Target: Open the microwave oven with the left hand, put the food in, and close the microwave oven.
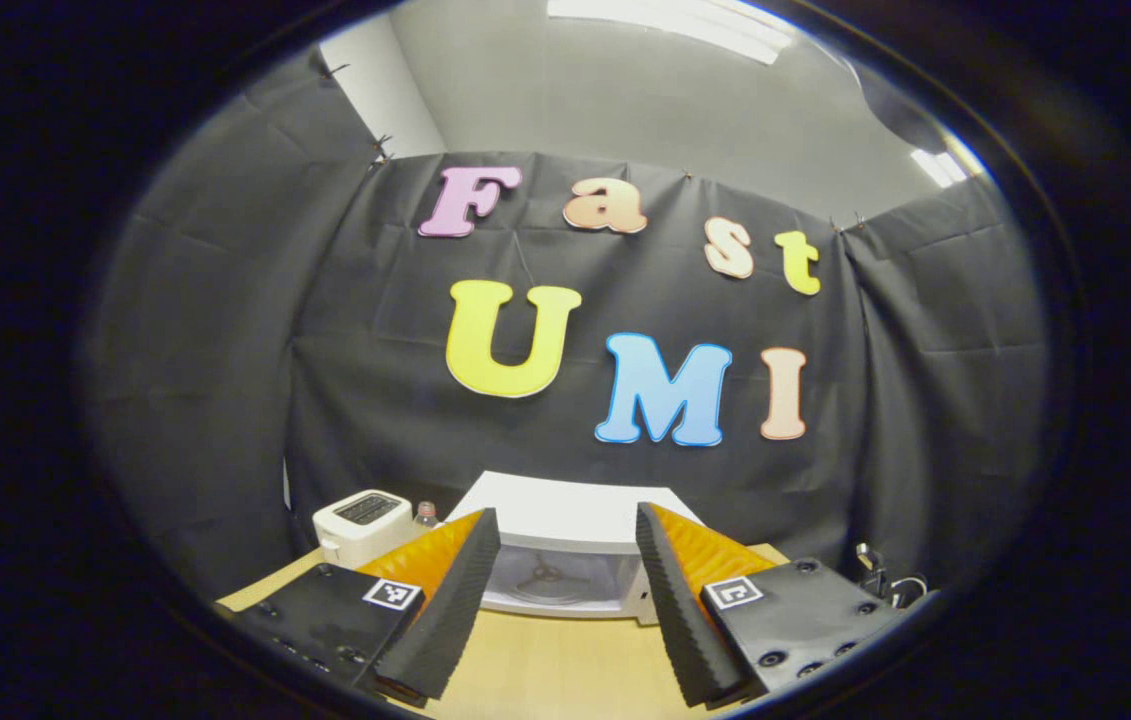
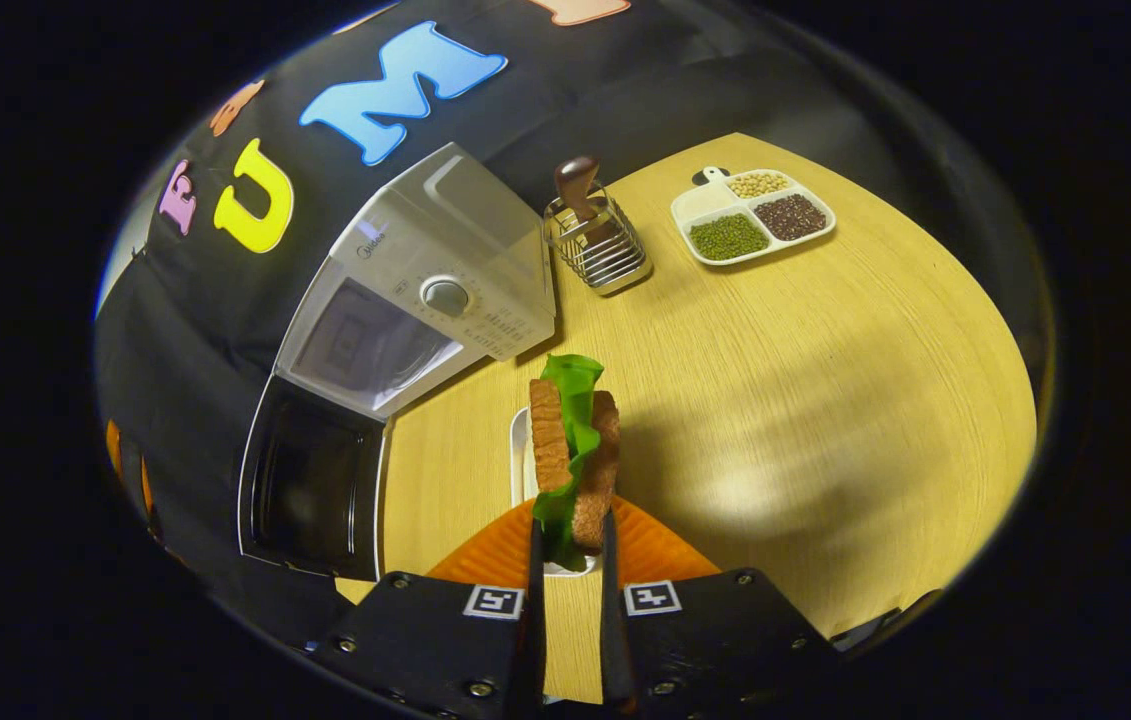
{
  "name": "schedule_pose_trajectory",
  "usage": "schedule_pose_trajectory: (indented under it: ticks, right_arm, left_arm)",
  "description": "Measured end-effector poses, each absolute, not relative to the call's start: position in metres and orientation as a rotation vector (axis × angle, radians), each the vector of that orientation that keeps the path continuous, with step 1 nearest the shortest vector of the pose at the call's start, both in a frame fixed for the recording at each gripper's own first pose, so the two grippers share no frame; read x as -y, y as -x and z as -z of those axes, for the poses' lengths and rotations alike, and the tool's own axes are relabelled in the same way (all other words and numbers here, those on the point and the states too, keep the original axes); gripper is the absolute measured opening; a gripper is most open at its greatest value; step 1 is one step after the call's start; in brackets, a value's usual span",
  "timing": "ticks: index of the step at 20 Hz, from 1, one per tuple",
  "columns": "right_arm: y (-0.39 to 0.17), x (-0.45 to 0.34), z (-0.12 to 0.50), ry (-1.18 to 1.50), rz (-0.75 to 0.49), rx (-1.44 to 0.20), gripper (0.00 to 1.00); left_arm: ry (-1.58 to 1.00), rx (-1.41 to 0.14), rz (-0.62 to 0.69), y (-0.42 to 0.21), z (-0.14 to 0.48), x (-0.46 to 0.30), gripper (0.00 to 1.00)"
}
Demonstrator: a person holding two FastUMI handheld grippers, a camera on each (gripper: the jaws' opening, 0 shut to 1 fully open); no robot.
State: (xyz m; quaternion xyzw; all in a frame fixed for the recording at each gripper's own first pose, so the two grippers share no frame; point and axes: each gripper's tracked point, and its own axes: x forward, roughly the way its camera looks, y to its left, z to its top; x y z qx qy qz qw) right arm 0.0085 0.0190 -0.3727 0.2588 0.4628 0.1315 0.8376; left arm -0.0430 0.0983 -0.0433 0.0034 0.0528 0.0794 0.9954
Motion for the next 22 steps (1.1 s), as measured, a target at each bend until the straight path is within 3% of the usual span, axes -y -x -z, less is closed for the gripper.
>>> schedule_pose_trajectory:
  ticks: [8, 9, 13, 22]
  right_arm:
    - [-0.015, -0.022, 0.333, -0.658, -0.34, -0.945, 0.22]
    - [-0.017, -0.026, 0.331, -0.675, -0.348, -0.954, 0.12]
    - [-0.018, -0.045, 0.311, -0.755, -0.391, -0.922, 0.12]
    - [-0.007, -0.122, 0.248, -0.923, -0.406, -0.794, 0.11]
  left_arm:
    - [-0.026, -0.1, -0.187, 0.01, 0.03, -0.074, 0.86]
    - [-0.036, -0.087, -0.189, 0.008, 0.028, -0.074, 0.85]
    - [-0.018, -0.071, -0.15, 0.005, 0.021, -0.068, 0.88]
    - [-0.018, -0.063, -0.081, 0.031, -0.001, -0.129, 0.88]
